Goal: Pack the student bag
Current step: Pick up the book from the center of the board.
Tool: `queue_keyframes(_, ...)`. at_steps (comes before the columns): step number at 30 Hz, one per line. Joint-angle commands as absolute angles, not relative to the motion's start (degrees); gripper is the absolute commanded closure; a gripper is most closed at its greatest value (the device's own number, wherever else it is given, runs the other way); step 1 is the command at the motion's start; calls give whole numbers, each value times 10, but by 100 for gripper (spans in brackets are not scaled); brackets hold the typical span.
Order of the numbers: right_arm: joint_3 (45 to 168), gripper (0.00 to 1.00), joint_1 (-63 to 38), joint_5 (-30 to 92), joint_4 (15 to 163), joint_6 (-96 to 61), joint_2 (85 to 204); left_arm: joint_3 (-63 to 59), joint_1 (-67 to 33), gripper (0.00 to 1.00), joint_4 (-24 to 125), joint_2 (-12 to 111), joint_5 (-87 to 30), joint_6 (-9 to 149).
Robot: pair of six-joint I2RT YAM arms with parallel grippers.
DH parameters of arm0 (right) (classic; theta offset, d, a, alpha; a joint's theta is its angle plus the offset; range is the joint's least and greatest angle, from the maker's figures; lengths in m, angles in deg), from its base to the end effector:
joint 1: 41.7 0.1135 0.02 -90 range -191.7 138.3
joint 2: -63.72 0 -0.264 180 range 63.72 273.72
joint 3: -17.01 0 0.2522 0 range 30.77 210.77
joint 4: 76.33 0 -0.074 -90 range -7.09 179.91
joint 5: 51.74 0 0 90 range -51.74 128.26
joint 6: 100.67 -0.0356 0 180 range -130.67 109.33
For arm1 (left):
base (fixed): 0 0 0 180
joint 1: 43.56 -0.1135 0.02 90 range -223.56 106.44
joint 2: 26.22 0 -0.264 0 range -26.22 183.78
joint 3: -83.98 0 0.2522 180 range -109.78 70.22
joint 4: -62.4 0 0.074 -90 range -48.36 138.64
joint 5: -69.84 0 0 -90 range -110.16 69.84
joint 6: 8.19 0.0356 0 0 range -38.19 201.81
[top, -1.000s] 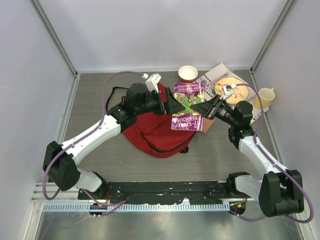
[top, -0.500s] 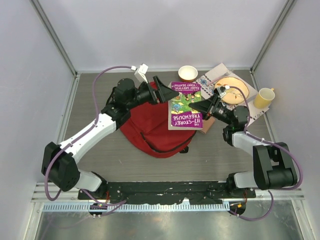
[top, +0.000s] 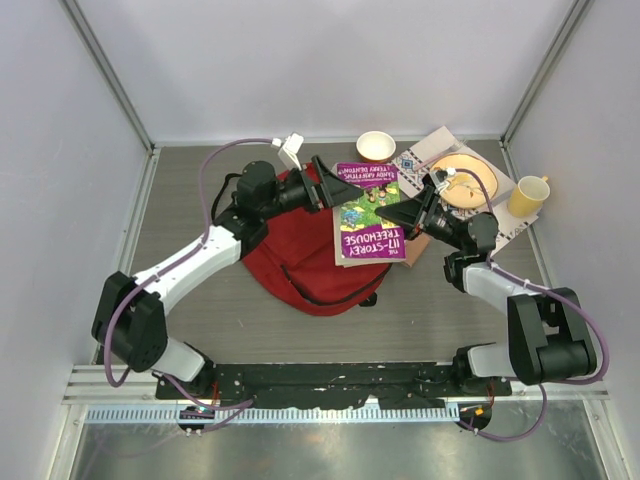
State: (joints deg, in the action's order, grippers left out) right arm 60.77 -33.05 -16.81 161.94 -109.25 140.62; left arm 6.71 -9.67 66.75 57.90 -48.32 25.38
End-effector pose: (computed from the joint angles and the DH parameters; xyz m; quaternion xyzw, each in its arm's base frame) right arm 0.2495 0.0675 0.2728 0.0600 0.6122 0.7496 0.2443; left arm 0.2800 -0.2083 0.3414 0.0281 0.7200 -0.5995 0.3483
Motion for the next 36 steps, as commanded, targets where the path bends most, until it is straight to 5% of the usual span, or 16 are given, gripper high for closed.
queue_keyframes(1, 638, 99, -318, -188, 1854, -1109, 1376, 63, -92, 0, 764, 592, -513, 221)
queue_keyframes(13, 640, 99, -319, -161, 1854, -1101, 1377, 78, -92, 0, 637, 548, -459, 290)
queue_keyframes(21, 647, 99, -318, -171, 1850, -1107, 1373, 79, -92, 0, 720, 582, -506, 237)
queue_keyframes(27, 637, 99, -318, -182, 1842, -1101, 1379, 77, -92, 27, 786, 584, -531, 213)
queue_keyframes(33, 629, 95, -318, -184, 1740, -1018, 1363, 75, -92, 73, 752, 562, -534, 235)
queue_keyframes(35, 635, 86, -318, -183, 1653, -975, 1352, 75, -92, 89, 726, 546, -515, 260)
queue_keyframes(36, 639, 74, -318, -181, 1609, -915, 1343, 75, -92, 93, 697, 539, -506, 271)
